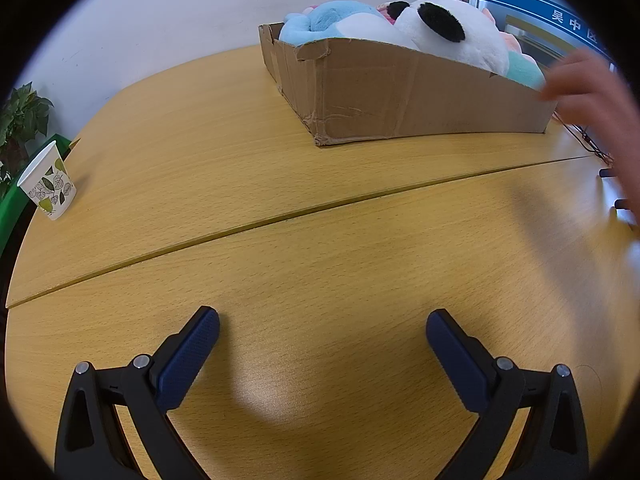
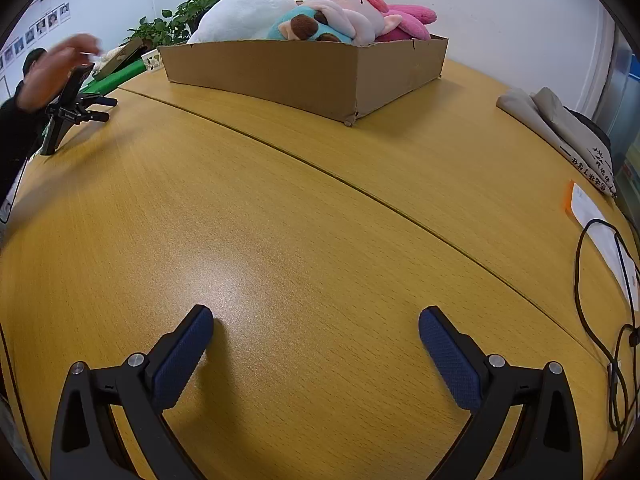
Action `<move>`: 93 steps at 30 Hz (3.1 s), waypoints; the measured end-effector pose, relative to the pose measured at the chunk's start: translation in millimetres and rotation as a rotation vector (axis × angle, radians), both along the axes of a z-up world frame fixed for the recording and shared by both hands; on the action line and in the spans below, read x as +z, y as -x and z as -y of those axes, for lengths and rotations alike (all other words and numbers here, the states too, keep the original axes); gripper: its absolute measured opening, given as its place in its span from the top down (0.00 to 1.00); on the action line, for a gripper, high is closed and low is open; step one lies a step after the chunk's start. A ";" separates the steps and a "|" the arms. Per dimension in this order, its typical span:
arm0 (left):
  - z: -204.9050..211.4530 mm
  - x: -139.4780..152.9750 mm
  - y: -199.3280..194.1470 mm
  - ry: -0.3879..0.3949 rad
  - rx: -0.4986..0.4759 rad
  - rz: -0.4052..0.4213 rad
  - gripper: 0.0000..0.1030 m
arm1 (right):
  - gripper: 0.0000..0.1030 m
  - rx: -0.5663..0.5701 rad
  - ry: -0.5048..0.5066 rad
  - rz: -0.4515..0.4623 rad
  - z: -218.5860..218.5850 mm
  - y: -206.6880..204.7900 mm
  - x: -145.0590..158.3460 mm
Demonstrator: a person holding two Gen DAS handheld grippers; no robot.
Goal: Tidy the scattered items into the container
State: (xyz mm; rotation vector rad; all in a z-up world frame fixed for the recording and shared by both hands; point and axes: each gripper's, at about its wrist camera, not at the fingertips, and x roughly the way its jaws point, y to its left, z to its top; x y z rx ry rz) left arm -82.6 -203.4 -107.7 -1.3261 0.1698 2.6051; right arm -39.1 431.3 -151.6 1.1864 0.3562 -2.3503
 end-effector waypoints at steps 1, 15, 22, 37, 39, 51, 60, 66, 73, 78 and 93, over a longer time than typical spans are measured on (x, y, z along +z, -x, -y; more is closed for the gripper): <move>-0.3 0.2 0.2 0.000 0.000 0.000 0.00 | 0.00 0.000 0.000 0.000 0.1 0.0 -0.3; 6.0 2.3 3.2 -0.001 0.057 0.000 0.00 | 0.00 -0.005 -0.001 -0.001 0.5 0.2 -1.0; 7.3 3.6 2.8 -0.001 0.076 -0.001 0.00 | 0.00 -0.006 -0.001 -0.002 0.4 0.2 -1.2; 4.0 4.0 4.2 0.000 0.074 0.000 0.00 | 0.00 -0.010 -0.002 -0.002 0.4 0.1 -1.6; 3.7 4.1 4.4 0.000 0.073 0.001 0.00 | 0.00 -0.011 -0.002 -0.002 0.4 0.1 -1.6; 2.1 4.2 4.8 0.000 0.072 0.001 0.00 | 0.00 -0.014 -0.002 -0.003 1.0 0.8 -1.9; 1.4 4.1 4.9 0.000 0.070 0.001 0.00 | 0.00 -0.016 -0.002 -0.003 1.0 1.1 -2.1; 0.9 4.2 5.0 0.000 0.069 0.001 0.00 | 0.00 -0.017 -0.002 -0.003 0.9 0.8 -2.0; 1.0 3.9 5.0 0.000 0.068 0.001 0.00 | 0.00 -0.019 -0.002 -0.003 0.8 0.7 -2.0; 0.6 4.0 5.1 0.000 0.067 0.001 0.00 | 0.00 -0.021 -0.002 -0.003 0.8 0.8 -2.0; 0.4 3.8 5.1 0.000 0.064 0.001 0.00 | 0.00 -0.026 -0.002 -0.003 0.7 0.8 -2.1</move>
